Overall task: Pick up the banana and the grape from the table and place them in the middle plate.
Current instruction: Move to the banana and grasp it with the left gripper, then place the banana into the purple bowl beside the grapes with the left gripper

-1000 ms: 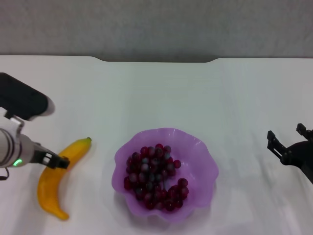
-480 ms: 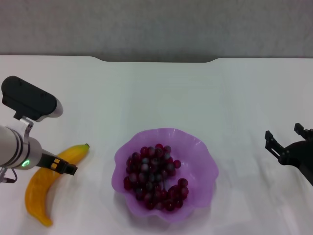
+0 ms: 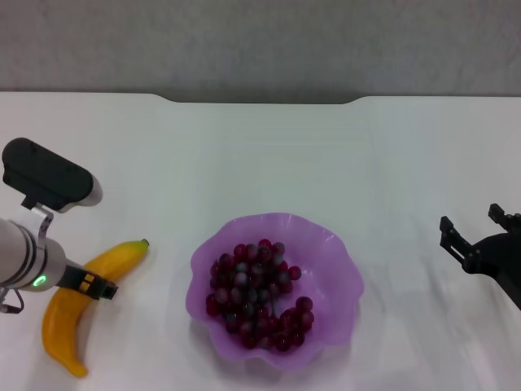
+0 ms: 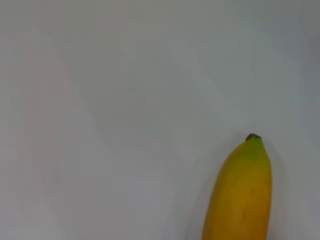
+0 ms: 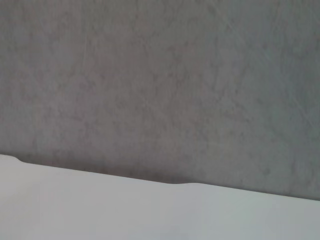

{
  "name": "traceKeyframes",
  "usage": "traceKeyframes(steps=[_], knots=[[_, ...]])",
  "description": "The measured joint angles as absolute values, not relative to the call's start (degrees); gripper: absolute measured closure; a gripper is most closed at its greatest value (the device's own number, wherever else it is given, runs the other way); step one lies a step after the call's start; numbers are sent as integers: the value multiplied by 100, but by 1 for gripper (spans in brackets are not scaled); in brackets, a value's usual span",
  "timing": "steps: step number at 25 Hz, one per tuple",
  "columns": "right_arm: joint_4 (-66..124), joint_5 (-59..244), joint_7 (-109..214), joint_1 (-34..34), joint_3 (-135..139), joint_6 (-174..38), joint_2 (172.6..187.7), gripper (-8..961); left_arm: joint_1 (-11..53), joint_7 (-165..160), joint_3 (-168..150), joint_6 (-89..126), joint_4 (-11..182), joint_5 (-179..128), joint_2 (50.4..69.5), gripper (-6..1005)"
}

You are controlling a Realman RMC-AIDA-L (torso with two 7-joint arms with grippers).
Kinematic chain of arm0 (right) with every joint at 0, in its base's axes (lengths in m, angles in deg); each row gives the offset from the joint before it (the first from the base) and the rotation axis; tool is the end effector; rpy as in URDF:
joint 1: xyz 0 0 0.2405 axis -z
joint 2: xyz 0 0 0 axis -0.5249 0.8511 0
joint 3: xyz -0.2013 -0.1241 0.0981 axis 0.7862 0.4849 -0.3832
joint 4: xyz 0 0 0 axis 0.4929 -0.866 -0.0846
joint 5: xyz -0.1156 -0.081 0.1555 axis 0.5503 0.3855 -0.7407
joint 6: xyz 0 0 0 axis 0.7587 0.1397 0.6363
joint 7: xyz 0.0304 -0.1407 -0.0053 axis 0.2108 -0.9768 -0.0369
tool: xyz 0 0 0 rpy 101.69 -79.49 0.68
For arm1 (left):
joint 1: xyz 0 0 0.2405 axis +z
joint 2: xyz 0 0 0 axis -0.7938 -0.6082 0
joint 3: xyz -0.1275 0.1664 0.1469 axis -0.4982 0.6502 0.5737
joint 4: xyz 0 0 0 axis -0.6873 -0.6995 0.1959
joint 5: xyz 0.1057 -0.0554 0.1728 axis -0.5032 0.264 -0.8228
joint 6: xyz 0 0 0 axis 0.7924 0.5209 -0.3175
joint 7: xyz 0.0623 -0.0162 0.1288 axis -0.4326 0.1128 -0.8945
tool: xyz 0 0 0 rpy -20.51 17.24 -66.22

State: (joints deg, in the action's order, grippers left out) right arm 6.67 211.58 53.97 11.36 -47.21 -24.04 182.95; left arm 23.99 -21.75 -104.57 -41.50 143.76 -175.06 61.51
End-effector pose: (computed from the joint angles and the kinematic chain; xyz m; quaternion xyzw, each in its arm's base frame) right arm 0.3452 0.3147 -0.0435 -0.7621 0.2624 0.2096 0.5536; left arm -0.2964 0.3785 -0.0175 -0.8207 -0.3919 0.1934 0.3680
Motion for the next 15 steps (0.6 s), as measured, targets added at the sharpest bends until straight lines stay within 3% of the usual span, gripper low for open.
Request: traceKeyframes(steps=[6, 9, 15], knots=[[667, 21158, 5397, 1133, -4708, -2404, 18296, 105, 2364, -2138, -10588, -4088, 14373, -17508, 6148, 273], [666, 21158, 5397, 1131, -4708, -2404, 18295, 105, 2370, -2138, -10682, -4080, 14373, -17509, 6146, 481], [662, 21158, 5397, 1128, -4709, -2404, 18296, 105, 2378, -2132, -10682, -4074, 14386, -17504, 6146, 522]])
